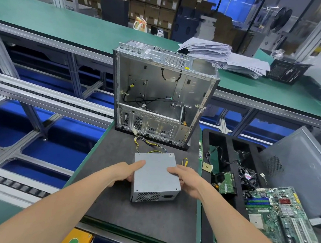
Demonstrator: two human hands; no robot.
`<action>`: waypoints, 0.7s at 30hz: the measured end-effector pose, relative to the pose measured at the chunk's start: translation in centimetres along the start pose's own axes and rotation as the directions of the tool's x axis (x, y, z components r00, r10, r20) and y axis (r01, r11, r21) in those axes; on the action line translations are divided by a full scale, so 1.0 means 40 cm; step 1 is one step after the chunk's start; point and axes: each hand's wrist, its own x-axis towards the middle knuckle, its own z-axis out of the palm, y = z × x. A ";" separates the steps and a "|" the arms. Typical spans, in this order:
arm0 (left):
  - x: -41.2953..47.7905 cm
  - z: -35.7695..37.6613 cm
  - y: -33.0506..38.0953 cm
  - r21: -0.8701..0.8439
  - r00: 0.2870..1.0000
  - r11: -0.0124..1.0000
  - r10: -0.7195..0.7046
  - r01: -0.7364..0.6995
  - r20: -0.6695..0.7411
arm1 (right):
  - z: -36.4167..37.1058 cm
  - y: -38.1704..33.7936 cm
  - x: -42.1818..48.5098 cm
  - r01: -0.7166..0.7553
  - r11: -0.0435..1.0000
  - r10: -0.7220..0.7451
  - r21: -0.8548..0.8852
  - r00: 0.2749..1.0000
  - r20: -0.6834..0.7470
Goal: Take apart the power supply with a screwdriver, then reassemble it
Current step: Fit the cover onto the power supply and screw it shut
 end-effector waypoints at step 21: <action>0.007 0.002 0.016 -0.004 0.993 0.999 -0.032 0.033 0.112 | 0.013 -0.022 -0.022 -0.075 0.995 0.069 -0.070 0.994 -0.087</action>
